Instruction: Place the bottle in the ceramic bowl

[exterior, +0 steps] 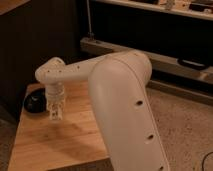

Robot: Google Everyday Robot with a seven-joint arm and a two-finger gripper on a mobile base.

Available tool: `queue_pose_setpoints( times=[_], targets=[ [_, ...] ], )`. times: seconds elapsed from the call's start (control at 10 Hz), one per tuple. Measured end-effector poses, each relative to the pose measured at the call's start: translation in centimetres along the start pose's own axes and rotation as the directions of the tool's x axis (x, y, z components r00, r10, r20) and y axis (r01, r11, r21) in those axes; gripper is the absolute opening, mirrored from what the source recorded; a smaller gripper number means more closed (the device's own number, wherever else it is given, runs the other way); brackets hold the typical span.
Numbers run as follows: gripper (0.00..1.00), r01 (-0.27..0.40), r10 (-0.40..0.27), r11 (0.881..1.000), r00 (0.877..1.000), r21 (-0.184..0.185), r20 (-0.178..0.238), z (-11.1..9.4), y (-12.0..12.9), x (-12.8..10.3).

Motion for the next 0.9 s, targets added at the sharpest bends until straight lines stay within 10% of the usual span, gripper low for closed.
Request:
queue_pose_setpoints(
  times=[0.4, 0.9],
  targets=[
    [0.01, 0.058, -0.056, 0.997, 0.998, -0.048, 0.033, -0.5, 4.0, -3.6],
    [0.50, 0.104, -0.113, 0.979, 0.993, -0.175, -0.041, 1.2, 4.2, -5.0]
  ],
)
